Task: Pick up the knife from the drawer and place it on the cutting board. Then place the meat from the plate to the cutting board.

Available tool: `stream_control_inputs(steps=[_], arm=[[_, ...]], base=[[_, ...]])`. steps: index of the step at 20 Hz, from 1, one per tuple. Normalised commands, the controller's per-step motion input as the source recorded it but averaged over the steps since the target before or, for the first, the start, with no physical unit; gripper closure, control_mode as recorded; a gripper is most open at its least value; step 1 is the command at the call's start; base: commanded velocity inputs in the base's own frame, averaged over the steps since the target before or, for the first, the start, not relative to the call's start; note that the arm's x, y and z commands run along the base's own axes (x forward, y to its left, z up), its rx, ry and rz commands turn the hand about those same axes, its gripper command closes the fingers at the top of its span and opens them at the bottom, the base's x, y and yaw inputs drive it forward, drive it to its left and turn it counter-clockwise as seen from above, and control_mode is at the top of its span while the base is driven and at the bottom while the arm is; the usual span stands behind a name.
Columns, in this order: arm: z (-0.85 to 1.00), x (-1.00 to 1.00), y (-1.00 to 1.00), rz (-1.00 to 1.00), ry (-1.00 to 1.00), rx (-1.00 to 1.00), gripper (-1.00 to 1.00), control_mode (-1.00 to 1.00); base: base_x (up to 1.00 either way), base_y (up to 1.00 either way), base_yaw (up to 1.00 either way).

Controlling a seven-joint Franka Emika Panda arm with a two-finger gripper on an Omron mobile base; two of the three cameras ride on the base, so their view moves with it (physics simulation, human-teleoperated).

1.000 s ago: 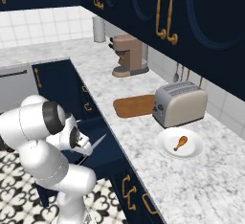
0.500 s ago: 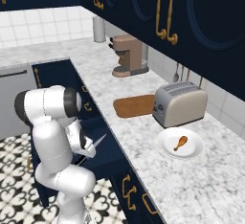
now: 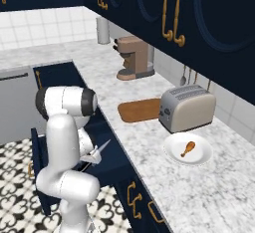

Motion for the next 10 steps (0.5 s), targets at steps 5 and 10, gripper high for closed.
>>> stream_control_inputs(steps=[5, 10], arm=[[-0.36, 0.13, 0.12, 0.02, 0.04, -0.06, -1.0, -1.0], [-0.33, 0.03, 0.02, 0.02, 0.02, -0.02, 1.0, -1.0]], base=[[0.0, 0.0, 0.0], [0.0, 0.0, 0.0]])
